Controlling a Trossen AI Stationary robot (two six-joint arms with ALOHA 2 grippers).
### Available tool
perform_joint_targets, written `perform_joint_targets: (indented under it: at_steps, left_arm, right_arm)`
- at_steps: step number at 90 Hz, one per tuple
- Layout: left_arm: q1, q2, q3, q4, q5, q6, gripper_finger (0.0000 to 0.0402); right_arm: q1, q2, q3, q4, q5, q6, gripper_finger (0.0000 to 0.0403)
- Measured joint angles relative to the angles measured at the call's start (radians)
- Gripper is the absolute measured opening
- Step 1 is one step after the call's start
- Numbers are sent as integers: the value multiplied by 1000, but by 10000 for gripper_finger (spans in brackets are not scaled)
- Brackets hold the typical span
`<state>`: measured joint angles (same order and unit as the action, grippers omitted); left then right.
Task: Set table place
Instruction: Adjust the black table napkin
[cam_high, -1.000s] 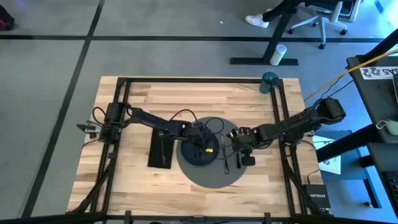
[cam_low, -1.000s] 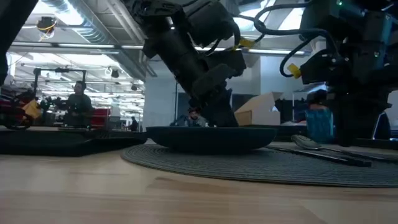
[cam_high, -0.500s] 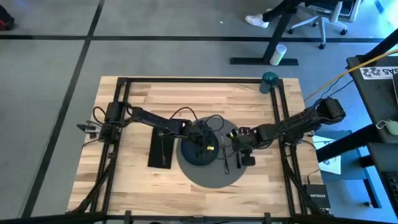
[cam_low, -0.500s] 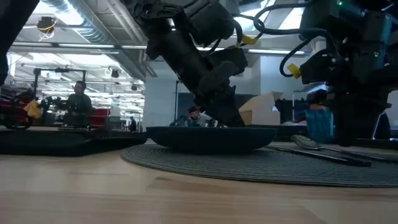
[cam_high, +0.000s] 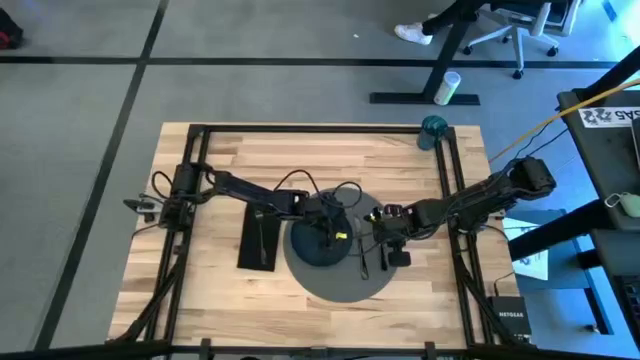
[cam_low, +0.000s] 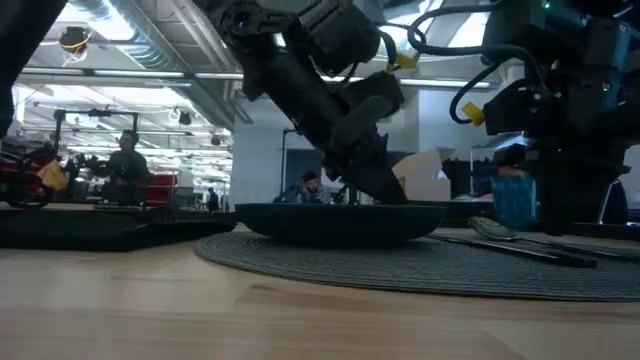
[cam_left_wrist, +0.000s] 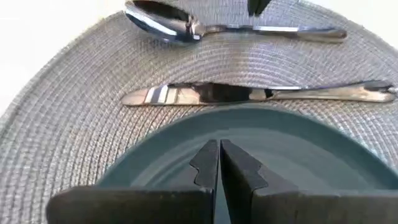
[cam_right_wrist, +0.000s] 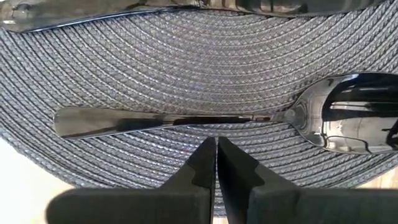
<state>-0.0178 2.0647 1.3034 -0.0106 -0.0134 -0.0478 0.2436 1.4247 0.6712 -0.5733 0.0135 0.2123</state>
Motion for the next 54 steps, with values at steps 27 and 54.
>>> perform_joint_targets:
  at_steps: [27,54]
  left_arm:
    - [-2,27,95,-54,-24,26,0]
    - [-3,18,257,-332,-104,123,0]
  right_arm:
    - [0,0,0,-3,-1,-4,0]
    - [0,0,0,-4,-3,-17,0]
